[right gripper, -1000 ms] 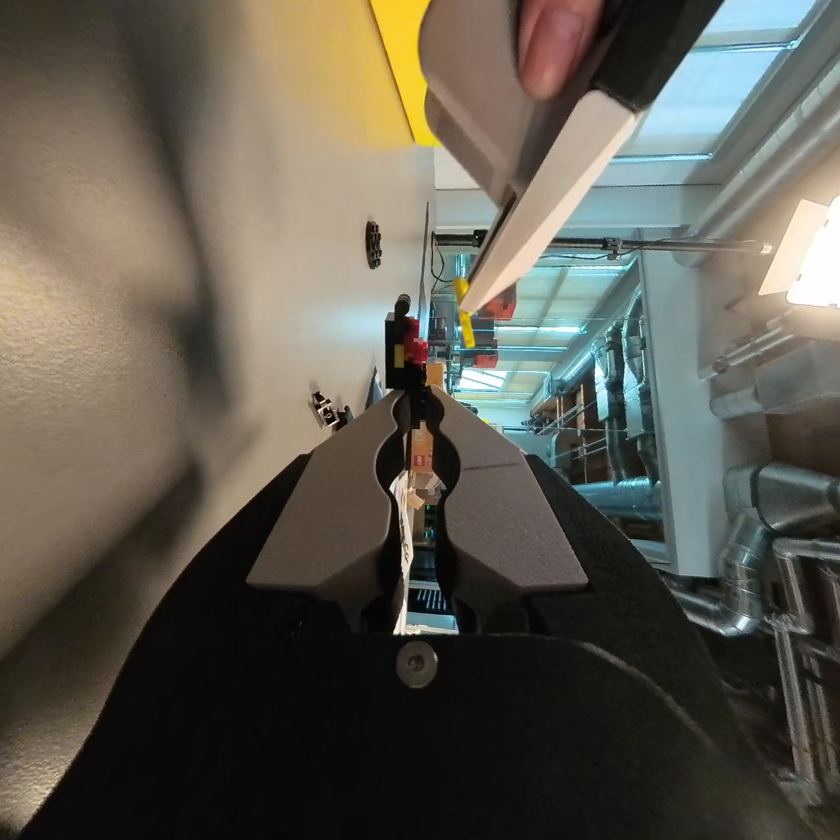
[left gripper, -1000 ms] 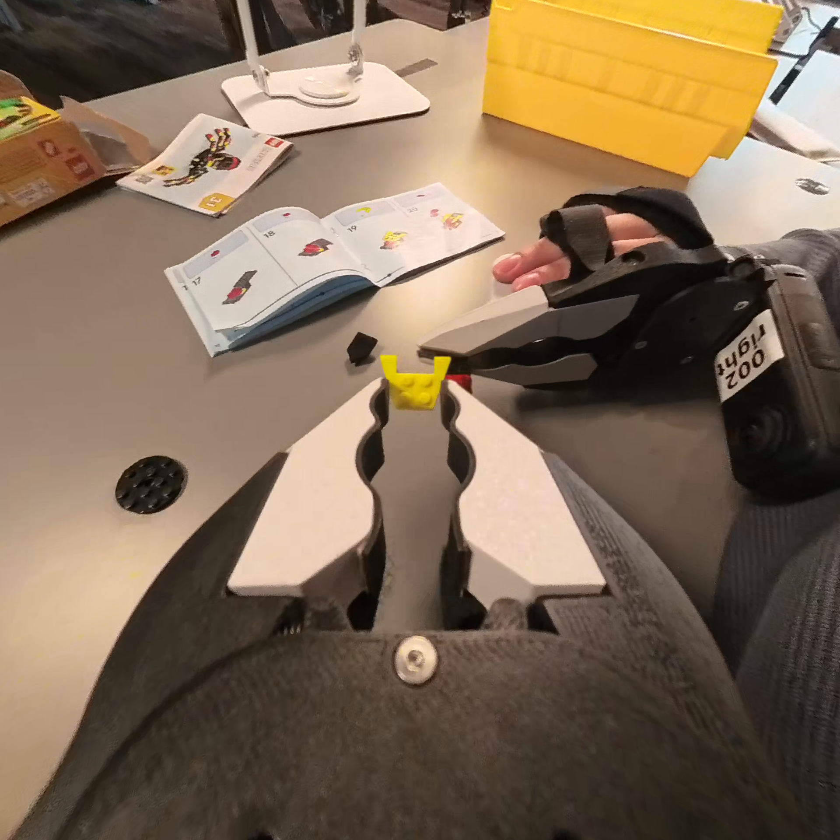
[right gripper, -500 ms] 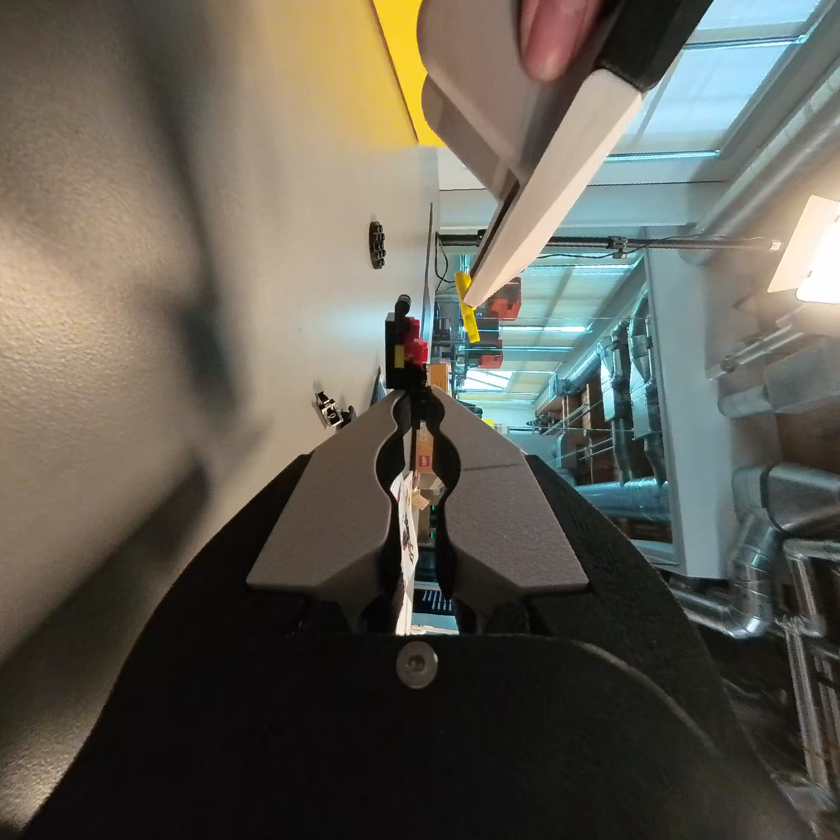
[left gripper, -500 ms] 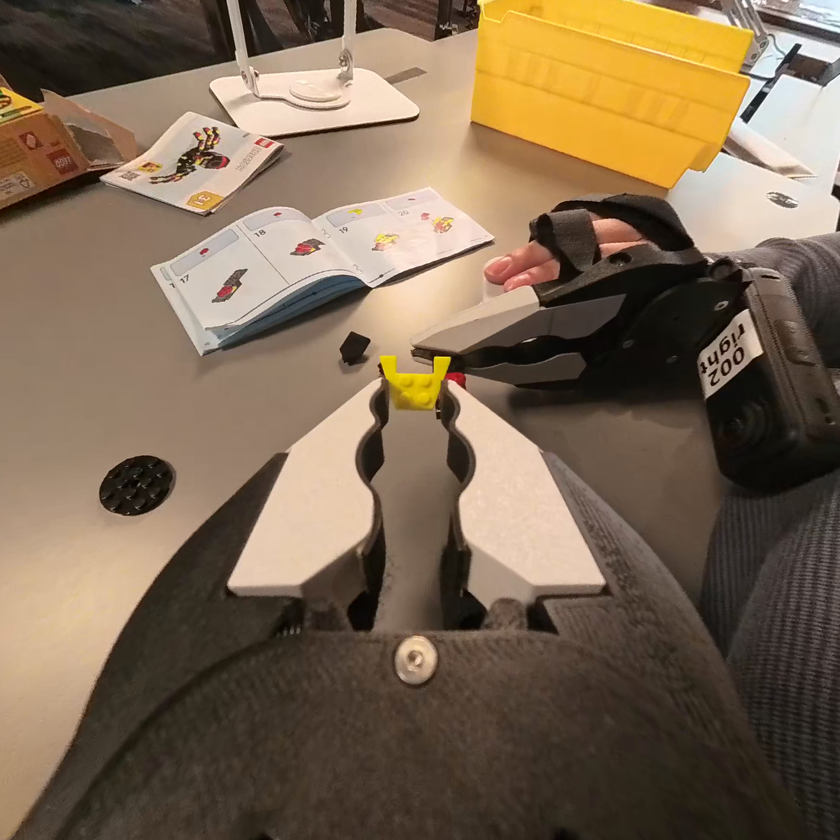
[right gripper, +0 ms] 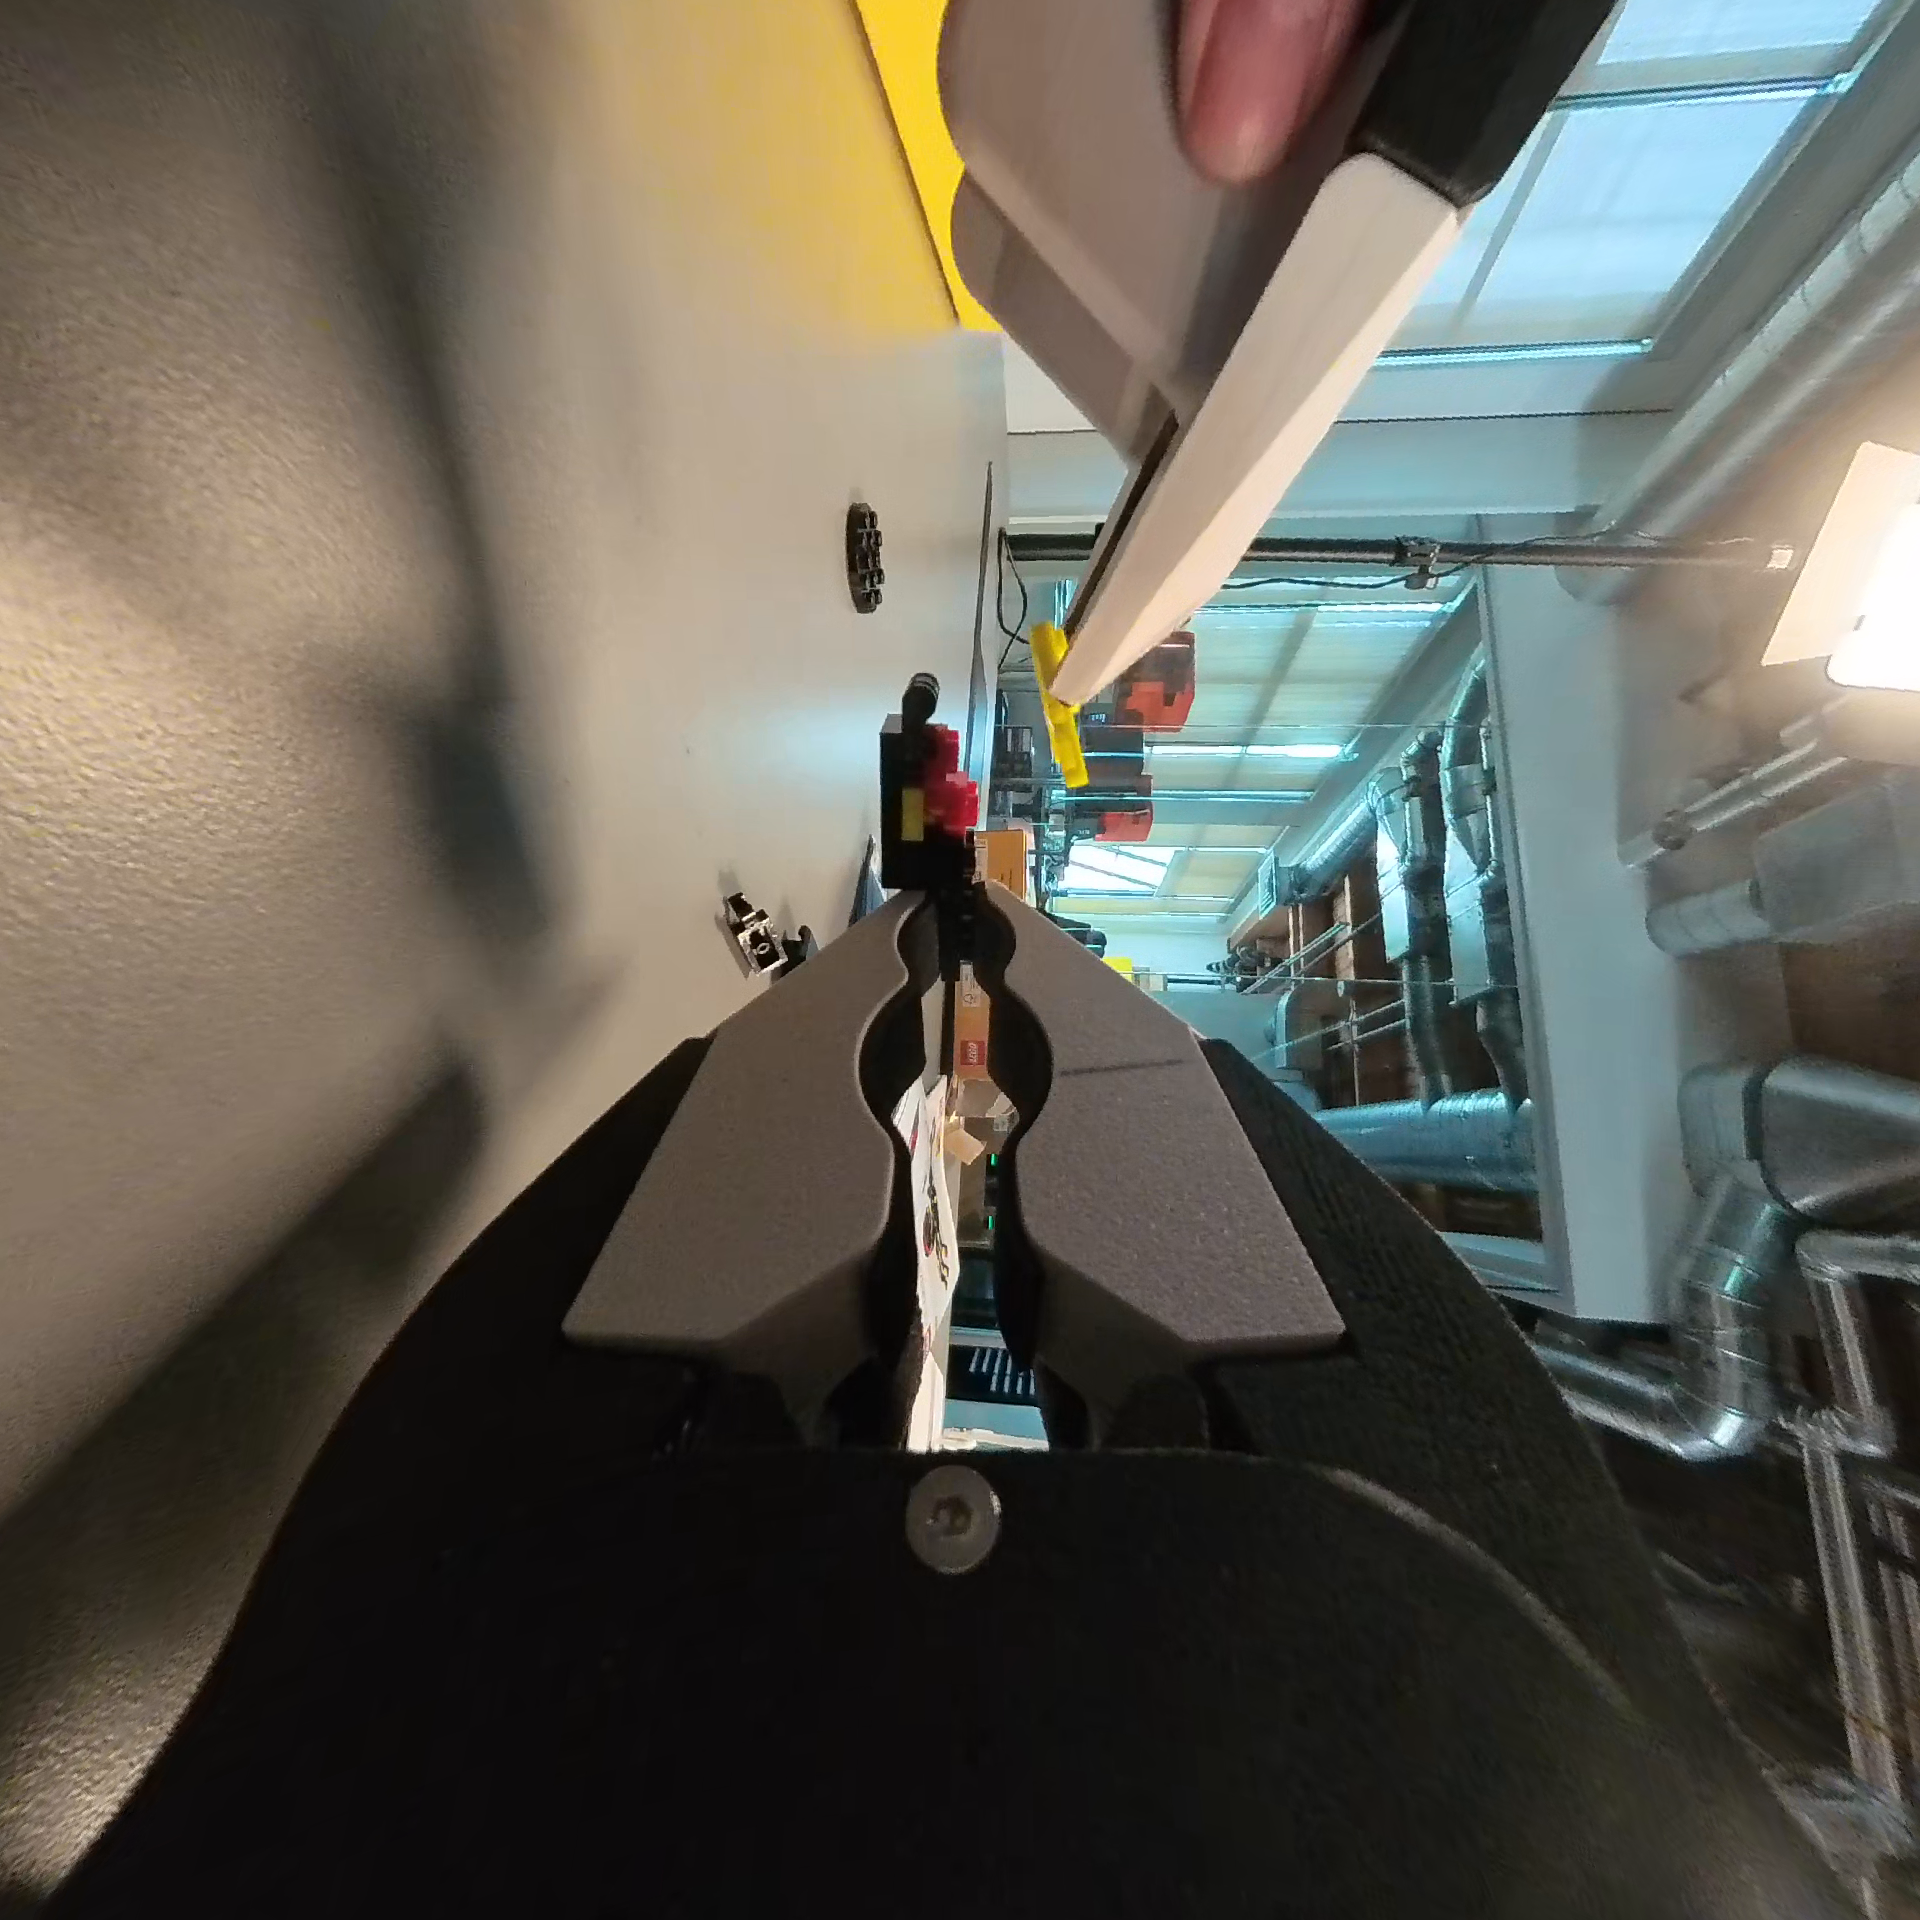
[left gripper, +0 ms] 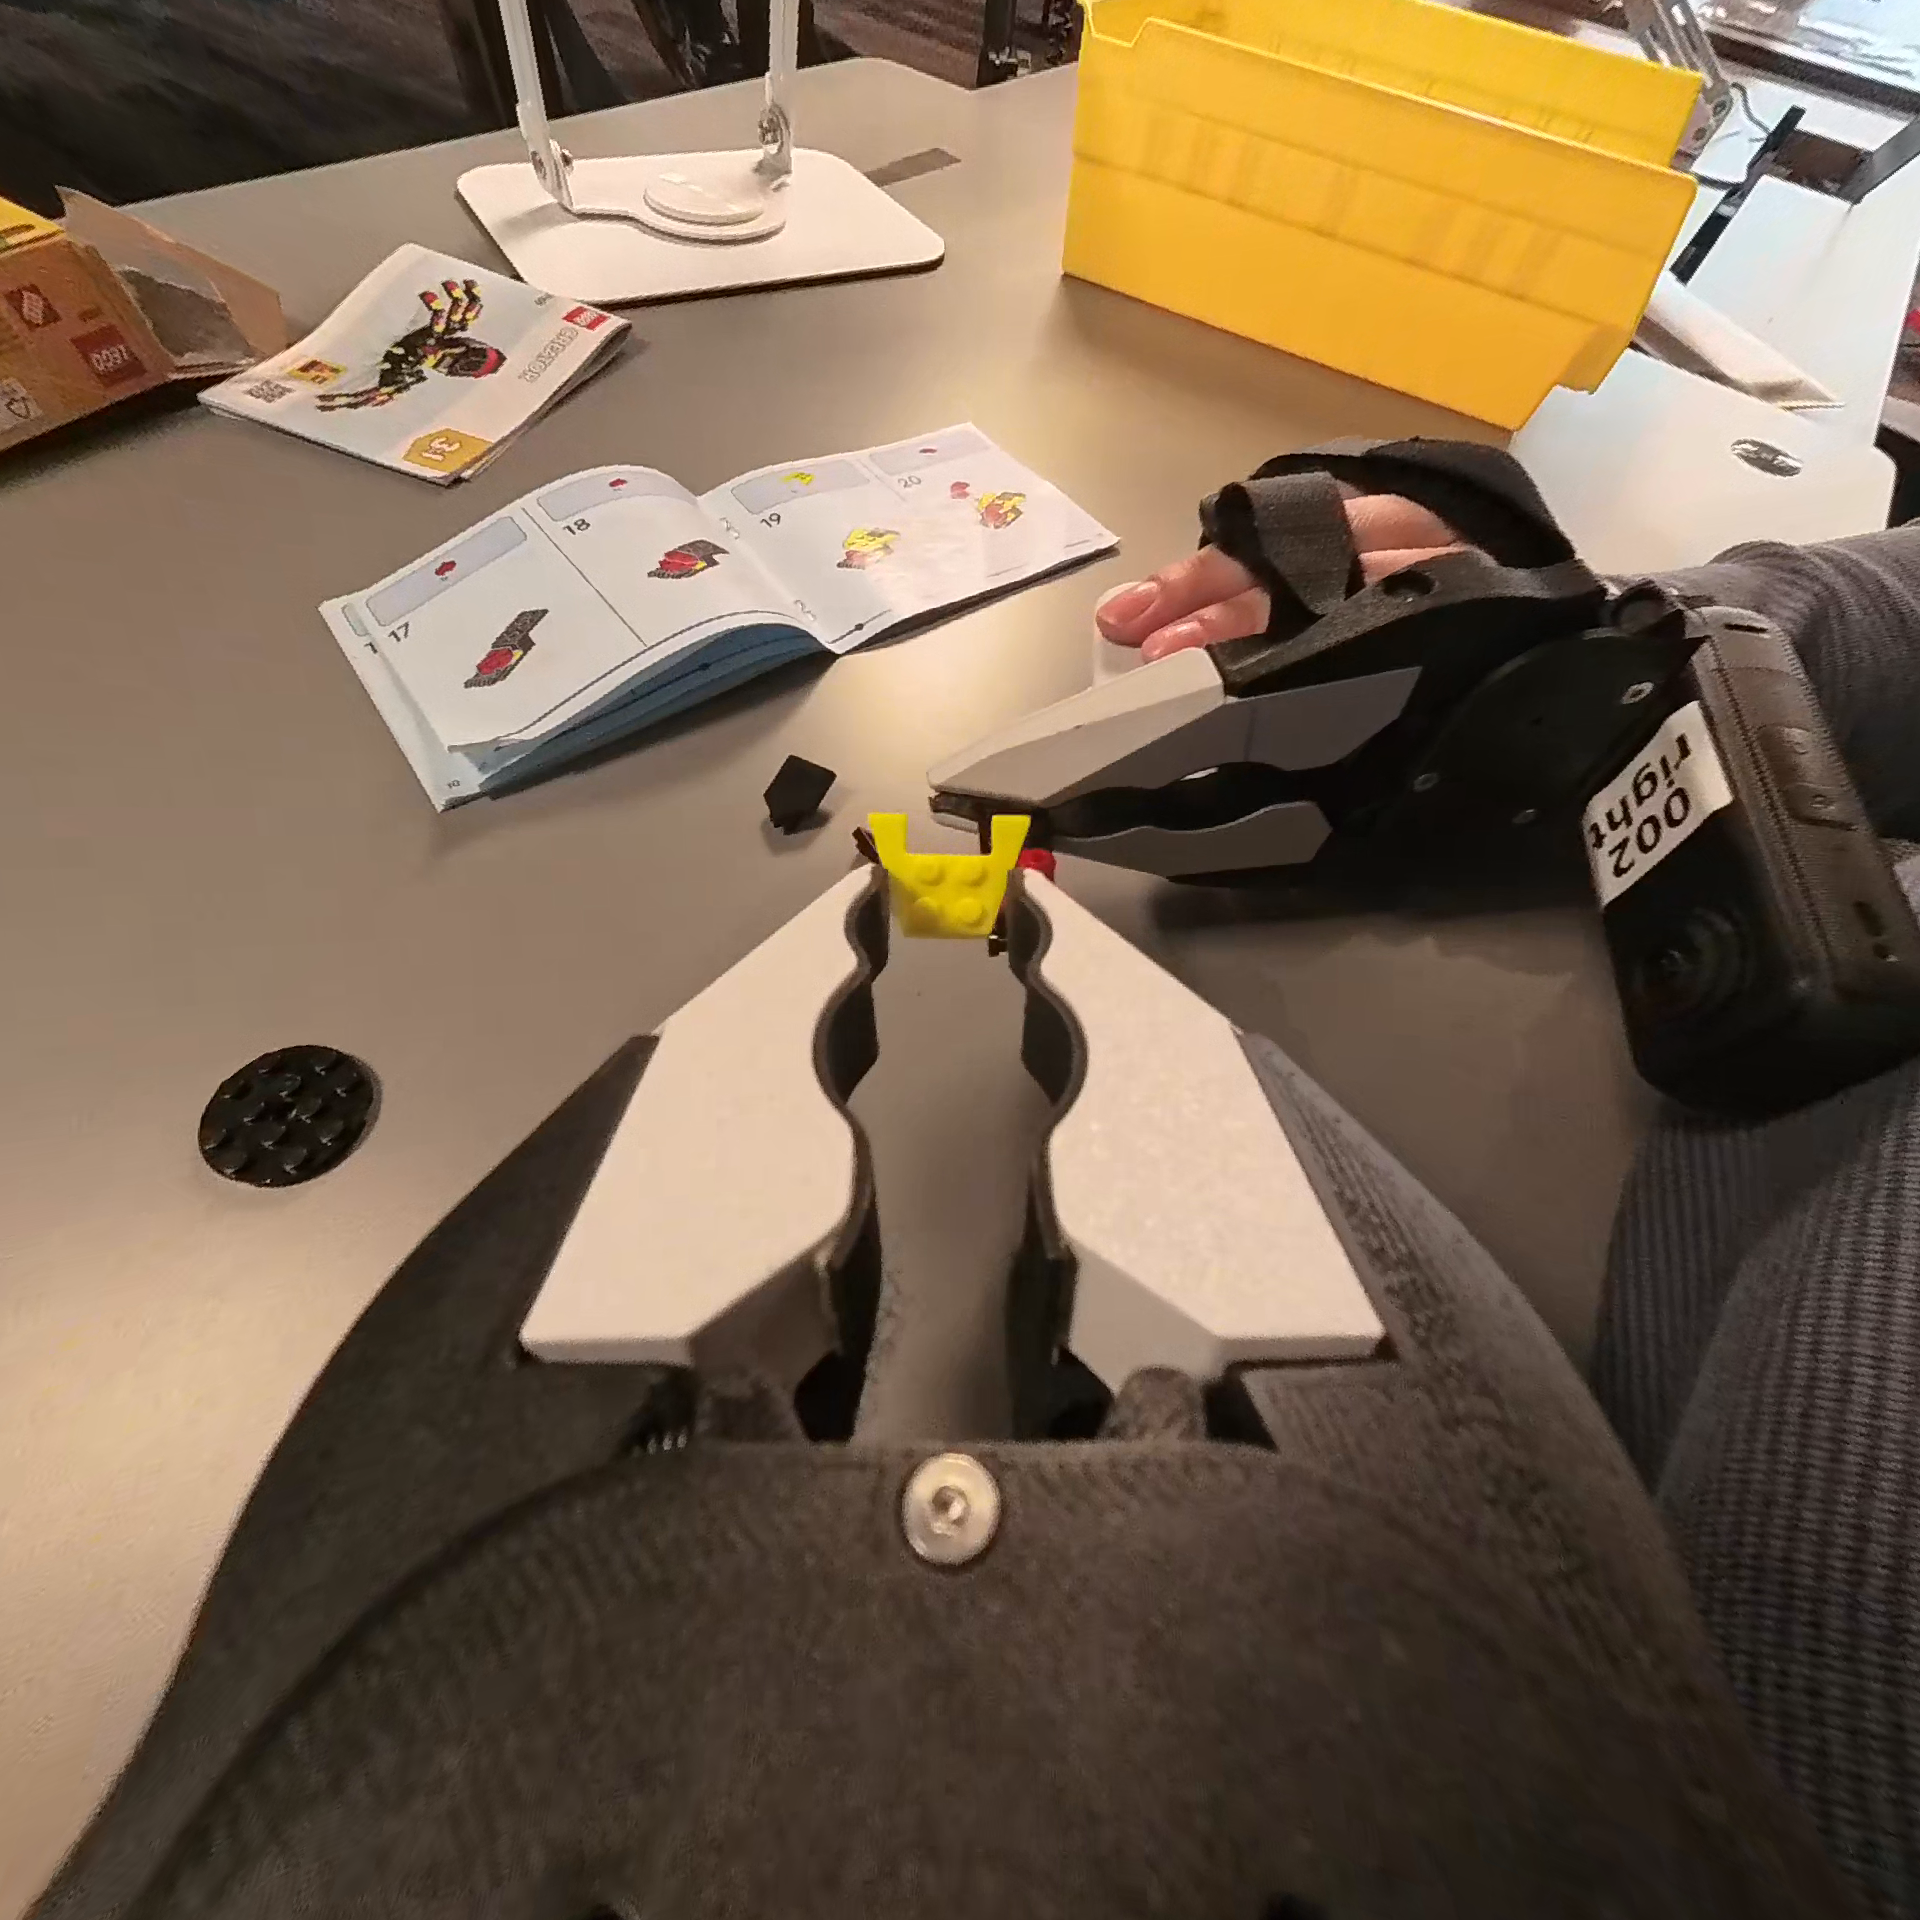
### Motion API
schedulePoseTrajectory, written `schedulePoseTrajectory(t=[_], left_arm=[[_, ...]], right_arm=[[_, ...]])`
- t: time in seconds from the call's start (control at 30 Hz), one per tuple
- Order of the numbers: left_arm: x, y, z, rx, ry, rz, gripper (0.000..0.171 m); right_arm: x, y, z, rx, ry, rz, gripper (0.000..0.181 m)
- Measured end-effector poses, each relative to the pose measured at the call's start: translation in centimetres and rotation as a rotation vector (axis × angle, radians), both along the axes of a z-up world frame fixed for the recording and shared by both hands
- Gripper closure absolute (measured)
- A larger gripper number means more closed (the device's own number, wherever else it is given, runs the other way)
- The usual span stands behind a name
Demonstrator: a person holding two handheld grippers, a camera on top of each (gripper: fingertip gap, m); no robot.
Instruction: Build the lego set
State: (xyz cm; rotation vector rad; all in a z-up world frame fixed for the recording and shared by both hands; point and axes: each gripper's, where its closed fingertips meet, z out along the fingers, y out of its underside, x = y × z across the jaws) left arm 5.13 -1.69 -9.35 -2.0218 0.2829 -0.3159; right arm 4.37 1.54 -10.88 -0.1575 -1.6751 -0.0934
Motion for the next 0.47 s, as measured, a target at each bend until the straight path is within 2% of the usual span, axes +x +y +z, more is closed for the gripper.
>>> schedulePoseTrajectory(t=[0.47], left_arm=[[1.6, 0.0, -0.5, -0.053, -0.005, -0.063, 0.15]], right_arm=[[0.0, 0.0, 0.0, 0.001, 0.004, 0.0, 0.179]])
